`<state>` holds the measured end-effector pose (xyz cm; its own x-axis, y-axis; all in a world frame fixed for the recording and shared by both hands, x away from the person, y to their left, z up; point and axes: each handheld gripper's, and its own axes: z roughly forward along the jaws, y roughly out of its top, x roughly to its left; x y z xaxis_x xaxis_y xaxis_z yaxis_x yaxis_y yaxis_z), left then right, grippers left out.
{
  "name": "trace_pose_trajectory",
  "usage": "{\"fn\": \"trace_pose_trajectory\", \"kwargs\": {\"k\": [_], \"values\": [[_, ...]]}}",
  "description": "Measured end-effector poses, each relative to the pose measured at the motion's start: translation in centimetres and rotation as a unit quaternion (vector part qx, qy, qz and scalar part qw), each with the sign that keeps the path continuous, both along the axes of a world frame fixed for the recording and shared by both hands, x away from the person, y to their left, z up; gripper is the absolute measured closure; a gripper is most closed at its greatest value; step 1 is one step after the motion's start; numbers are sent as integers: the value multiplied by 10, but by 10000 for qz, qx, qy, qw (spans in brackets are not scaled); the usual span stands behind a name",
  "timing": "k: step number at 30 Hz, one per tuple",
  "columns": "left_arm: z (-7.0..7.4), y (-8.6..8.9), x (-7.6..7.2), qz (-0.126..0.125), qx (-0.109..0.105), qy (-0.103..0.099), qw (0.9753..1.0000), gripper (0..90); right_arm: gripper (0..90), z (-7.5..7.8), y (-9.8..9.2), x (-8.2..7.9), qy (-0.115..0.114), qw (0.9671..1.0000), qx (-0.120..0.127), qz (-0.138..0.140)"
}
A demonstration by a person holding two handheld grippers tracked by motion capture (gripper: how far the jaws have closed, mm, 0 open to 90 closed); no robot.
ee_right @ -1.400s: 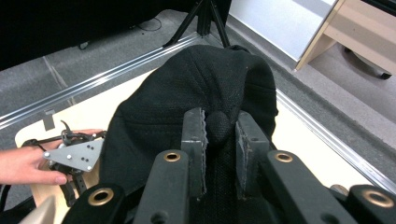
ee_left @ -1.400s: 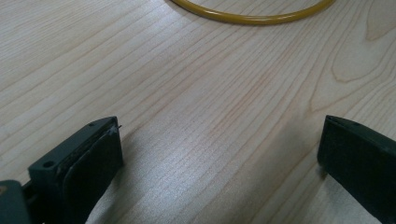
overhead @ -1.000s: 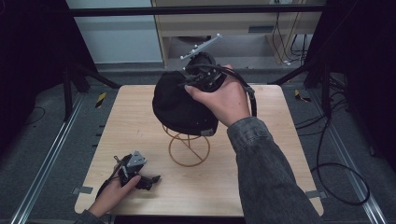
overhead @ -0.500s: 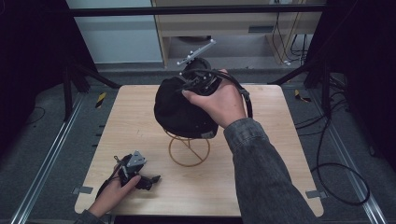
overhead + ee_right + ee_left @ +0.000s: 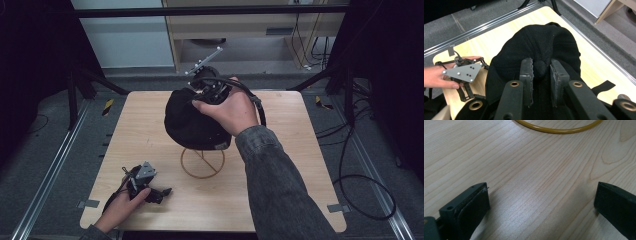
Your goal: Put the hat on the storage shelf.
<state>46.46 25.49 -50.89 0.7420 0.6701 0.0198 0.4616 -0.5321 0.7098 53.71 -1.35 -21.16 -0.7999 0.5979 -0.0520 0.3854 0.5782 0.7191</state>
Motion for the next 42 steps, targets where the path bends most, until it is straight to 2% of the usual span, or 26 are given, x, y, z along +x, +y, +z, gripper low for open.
{"fn": "trace_pose_trajectory", "kwargs": {"k": [30,42], "values": [[0,0,0,-4,-2,0,10000,0,745,-8,9,2,99,9992,-355,130],[0,0,0,-5,0,1,10000,0,732,-11,5,2,162,9992,-354,86]]}}
